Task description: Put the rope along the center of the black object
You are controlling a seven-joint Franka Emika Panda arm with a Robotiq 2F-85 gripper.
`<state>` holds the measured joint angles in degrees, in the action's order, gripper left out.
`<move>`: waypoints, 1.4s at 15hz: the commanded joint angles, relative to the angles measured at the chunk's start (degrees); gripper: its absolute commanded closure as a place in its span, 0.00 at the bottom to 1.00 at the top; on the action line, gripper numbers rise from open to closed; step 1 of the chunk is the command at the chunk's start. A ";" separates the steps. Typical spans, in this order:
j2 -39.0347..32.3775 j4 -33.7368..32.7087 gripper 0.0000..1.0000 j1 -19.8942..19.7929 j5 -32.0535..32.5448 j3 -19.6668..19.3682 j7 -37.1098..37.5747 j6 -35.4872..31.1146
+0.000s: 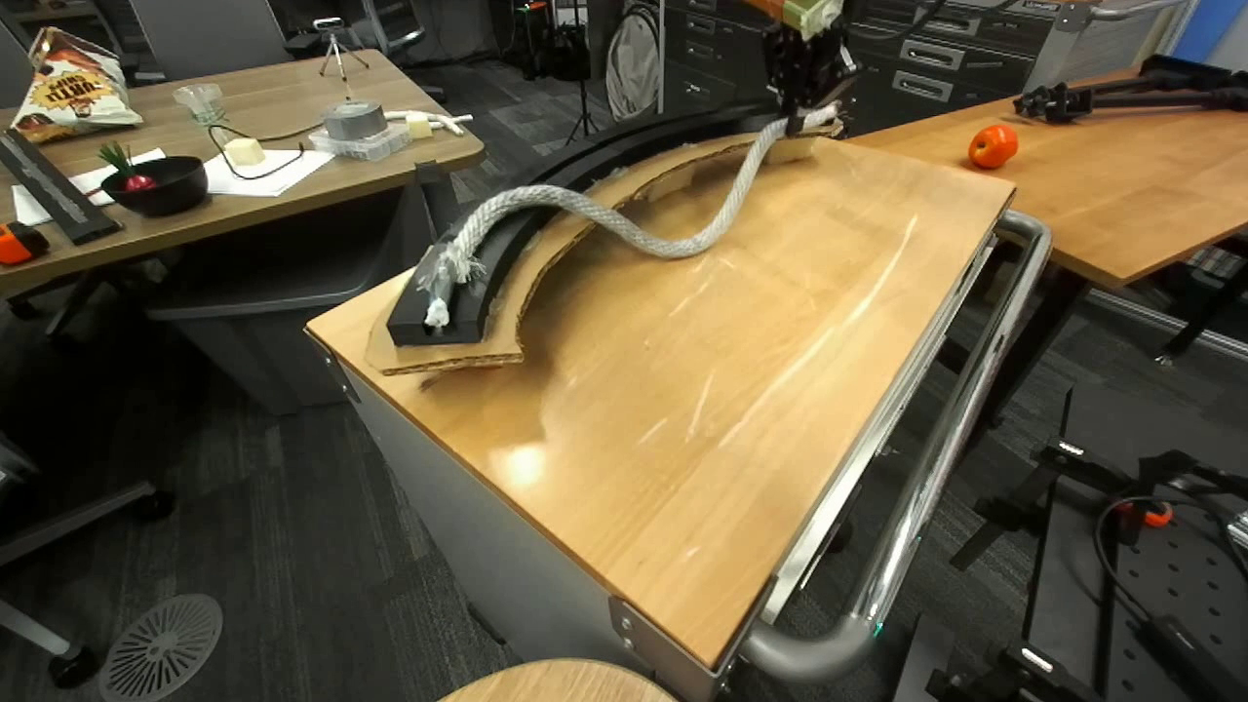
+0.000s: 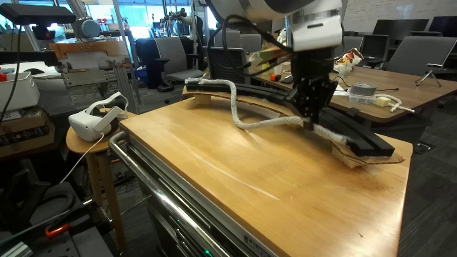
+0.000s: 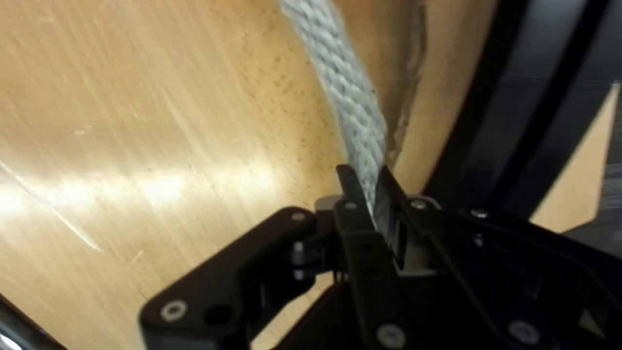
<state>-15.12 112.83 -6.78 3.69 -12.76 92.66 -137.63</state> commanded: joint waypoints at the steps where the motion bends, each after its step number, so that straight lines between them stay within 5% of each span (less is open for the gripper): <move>1: 8.14 3.73 0.97 0.69 -3.56 0.81 0.94 -5.30; 11: 11.93 1.52 0.97 1.51 -7.01 4.74 2.94 -6.53; 21: 14.08 -2.53 0.97 1.62 -4.90 6.03 2.81 -14.83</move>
<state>-1.17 111.54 -5.29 -1.97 -7.31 95.15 -149.11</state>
